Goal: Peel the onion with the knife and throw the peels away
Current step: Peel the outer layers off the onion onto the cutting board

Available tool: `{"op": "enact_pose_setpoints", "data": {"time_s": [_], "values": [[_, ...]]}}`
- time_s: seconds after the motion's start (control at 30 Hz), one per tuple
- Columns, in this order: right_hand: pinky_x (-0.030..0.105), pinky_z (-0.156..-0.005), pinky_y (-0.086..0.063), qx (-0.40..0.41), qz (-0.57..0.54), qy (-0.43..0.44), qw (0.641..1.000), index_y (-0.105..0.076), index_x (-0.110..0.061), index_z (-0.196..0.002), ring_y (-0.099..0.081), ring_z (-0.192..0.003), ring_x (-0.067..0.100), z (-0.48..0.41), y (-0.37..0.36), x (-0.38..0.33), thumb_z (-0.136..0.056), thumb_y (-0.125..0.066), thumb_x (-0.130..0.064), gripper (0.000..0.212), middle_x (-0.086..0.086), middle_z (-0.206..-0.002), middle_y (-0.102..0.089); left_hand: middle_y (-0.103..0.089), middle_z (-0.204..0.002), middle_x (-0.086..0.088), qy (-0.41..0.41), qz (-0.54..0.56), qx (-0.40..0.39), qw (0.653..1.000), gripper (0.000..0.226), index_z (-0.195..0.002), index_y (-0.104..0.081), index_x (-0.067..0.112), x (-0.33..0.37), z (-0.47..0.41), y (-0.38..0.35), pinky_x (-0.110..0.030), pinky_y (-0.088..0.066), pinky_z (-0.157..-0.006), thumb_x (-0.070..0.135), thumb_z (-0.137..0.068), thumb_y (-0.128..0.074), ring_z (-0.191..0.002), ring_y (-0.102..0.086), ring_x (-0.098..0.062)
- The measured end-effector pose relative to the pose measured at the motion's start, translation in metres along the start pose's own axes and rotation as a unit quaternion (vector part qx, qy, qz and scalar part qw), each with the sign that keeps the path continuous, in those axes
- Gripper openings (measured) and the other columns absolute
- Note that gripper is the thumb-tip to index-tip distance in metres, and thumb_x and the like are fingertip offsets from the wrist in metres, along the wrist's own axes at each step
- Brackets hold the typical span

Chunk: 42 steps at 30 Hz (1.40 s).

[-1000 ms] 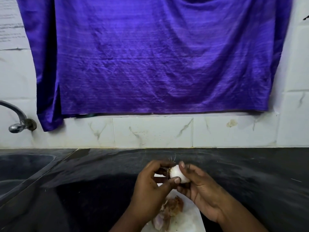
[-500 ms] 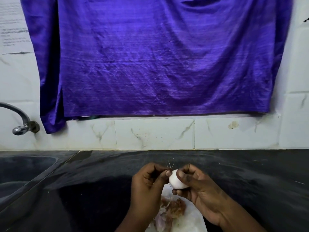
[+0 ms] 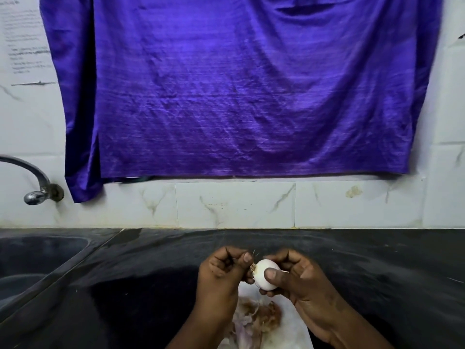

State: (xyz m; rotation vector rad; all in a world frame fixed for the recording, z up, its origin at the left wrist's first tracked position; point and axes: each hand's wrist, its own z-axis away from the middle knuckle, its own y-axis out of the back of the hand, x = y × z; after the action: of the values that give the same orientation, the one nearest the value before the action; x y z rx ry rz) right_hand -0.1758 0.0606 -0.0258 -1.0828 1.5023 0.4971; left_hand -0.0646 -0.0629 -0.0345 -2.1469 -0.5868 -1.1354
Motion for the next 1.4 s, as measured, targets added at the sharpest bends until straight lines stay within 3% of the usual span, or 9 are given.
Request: {"op": "enact_pose_setpoints", "data": {"time_s": [0.17, 0.37, 0.53, 0.73, 0.9, 1.0, 1.13, 1.27, 1.4], "values": [[0.029, -0.073, -0.060, 0.026, 0.039, 0.017, 0.999, -0.073, -0.008, -0.097, -0.075, -0.088, 0.020, -0.003, 0.006, 0.004, -0.057, -0.091, -0.005, 0.044, 0.012, -0.101, -0.079, -0.074, -0.083, -0.012, -0.060, -0.128, -0.042, 0.989, 0.017, -0.090, -0.075, 0.017, -0.008, -0.002, 0.006, -0.032, -0.057, -0.067, 0.023, -0.101, -0.064, -0.073, -0.069, -0.022], [0.034, -0.080, -0.061, 0.052, 0.088, 0.037, 0.994, -0.069, -0.001, -0.104, -0.075, -0.094, 0.027, -0.010, 0.011, 0.009, -0.058, -0.094, 0.000, 0.053, 0.019, -0.106, -0.076, -0.075, -0.099, 0.007, -0.090, -0.305, -0.110, 0.942, 0.040, -0.109, -0.070, 0.033, -0.012, 0.005, 0.007, -0.039, -0.064, -0.075, 0.059, -0.101, -0.041, -0.088, -0.072, -0.010], [0.031, -0.075, -0.060, 0.052, 0.142, 0.051, 0.987, -0.071, -0.004, -0.101, -0.073, -0.091, 0.027, -0.011, 0.014, 0.014, -0.060, -0.094, -0.003, 0.047, 0.016, -0.102, -0.077, -0.070, -0.084, 0.004, -0.106, -0.365, -0.117, 0.918, 0.030, -0.090, -0.061, 0.030, -0.013, 0.006, 0.009, -0.036, -0.058, -0.062, 0.050, -0.106, -0.046, -0.073, -0.068, -0.010], [0.024, -0.068, -0.058, 0.046, 0.192, 0.058, 0.979, -0.072, -0.010, -0.099, -0.072, -0.083, 0.014, -0.010, 0.013, 0.015, -0.059, -0.095, -0.004, 0.047, 0.011, -0.103, -0.075, -0.064, -0.075, 0.001, -0.105, -0.459, -0.107, 0.876, 0.053, -0.083, -0.052, 0.023, -0.016, 0.002, 0.016, -0.043, -0.050, -0.063, 0.067, -0.096, -0.026, -0.070, -0.062, -0.014], [0.024, -0.068, -0.058, 0.038, 0.185, 0.051, 0.981, -0.072, -0.015, -0.099, -0.070, -0.080, 0.009, -0.009, 0.010, 0.017, -0.063, -0.095, -0.007, 0.044, 0.009, -0.100, -0.075, -0.064, -0.076, 0.000, -0.097, -0.451, -0.109, 0.881, 0.052, -0.083, -0.054, 0.025, -0.015, 0.001, 0.017, -0.045, -0.048, -0.063, 0.067, -0.096, -0.026, -0.070, -0.062, -0.018], [0.029, -0.069, -0.060, 0.035, 0.146, 0.024, 0.988, -0.072, -0.022, -0.100, -0.072, -0.084, 0.016, -0.009, 0.005, 0.014, -0.072, -0.089, -0.033, 0.035, 0.005, -0.100, -0.076, -0.065, -0.077, 0.000, -0.116, -0.450, -0.105, 0.879, 0.053, -0.085, -0.057, 0.022, -0.016, 0.000, 0.016, -0.043, -0.048, -0.062, 0.065, -0.097, -0.029, -0.070, -0.062, -0.017], [0.032, -0.056, -0.056, 0.028, 0.163, -0.032, 0.986, -0.072, -0.007, -0.093, -0.069, -0.066, 0.026, -0.010, 0.001, 0.013, -0.071, -0.071, -0.055, 0.053, 0.010, -0.077, -0.076, -0.065, -0.074, 0.001, -0.137, -0.450, -0.128, 0.873, 0.037, -0.081, -0.057, 0.021, -0.022, -0.001, 0.015, -0.039, -0.048, -0.063, 0.045, -0.106, -0.044, -0.069, -0.061, -0.015], [0.029, -0.054, -0.055, 0.033, 0.128, 0.024, 0.991, -0.076, -0.013, -0.083, -0.068, -0.064, 0.020, -0.012, -0.001, 0.012, -0.074, -0.086, -0.034, 0.025, 0.006, -0.073, -0.073, -0.057, -0.065, 0.007, -0.120, -0.346, -0.127, 0.922, 0.035, -0.075, -0.054, 0.020, -0.015, -0.001, 0.010, -0.020, -0.039, -0.056, 0.040, -0.103, -0.049, -0.061, -0.049, -0.001], [0.029, -0.067, -0.060, 0.008, 0.116, 0.074, 0.990, -0.078, -0.021, -0.096, -0.074, -0.077, 0.020, -0.009, 0.001, 0.010, -0.073, -0.082, -0.019, 0.023, 0.005, -0.092, -0.079, -0.049, -0.059, 0.012, -0.051, -0.194, -0.128, 0.971, 0.035, -0.074, -0.061, 0.028, -0.004, 0.004, 0.003, -0.020, -0.036, -0.051, 0.036, -0.106, -0.051, -0.054, -0.041, -0.005]]}}
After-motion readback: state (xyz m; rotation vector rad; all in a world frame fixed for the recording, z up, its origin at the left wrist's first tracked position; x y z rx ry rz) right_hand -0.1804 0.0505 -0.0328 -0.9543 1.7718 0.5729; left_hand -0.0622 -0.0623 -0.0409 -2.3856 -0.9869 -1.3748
